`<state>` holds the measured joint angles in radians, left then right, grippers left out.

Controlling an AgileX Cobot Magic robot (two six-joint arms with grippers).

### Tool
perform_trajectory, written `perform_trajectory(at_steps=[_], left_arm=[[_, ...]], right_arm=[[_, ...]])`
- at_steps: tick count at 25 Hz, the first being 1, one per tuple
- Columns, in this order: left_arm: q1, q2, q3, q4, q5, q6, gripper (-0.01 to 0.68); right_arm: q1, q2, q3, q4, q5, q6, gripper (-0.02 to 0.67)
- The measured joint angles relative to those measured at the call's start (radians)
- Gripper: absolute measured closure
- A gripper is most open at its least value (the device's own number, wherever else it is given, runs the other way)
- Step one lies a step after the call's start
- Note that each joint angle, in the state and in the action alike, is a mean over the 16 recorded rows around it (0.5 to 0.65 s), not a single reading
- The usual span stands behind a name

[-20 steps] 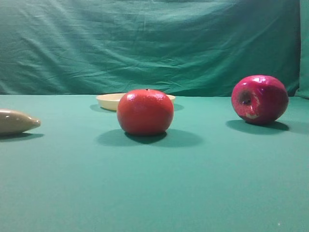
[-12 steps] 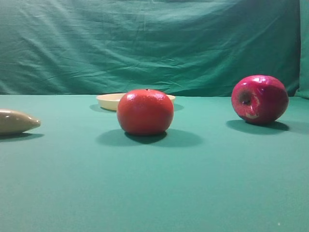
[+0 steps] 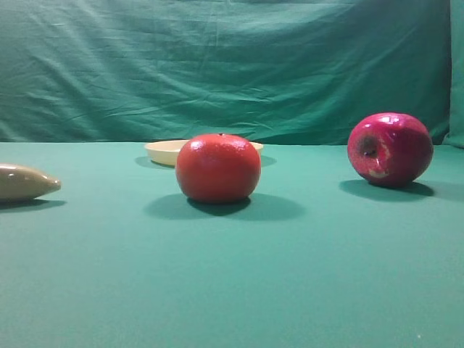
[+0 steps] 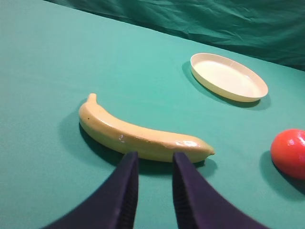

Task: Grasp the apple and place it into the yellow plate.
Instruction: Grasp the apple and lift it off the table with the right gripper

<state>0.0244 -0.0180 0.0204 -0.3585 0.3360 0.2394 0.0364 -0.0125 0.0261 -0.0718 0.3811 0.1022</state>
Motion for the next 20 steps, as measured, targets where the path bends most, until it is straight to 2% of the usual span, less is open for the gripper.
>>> perform_trajectory(at_steps=[8, 20], left_arm=[[0.000, 0.000, 0.000, 0.000, 0.000, 0.000, 0.516], [0.000, 0.000, 0.000, 0.000, 0.000, 0.000, 0.516]], right_arm=[[0.000, 0.000, 0.001, -0.005, -0.030, -0.014, 0.649], [0.000, 0.013, -0.036, 0.034, -0.267, -0.002, 0.649]])
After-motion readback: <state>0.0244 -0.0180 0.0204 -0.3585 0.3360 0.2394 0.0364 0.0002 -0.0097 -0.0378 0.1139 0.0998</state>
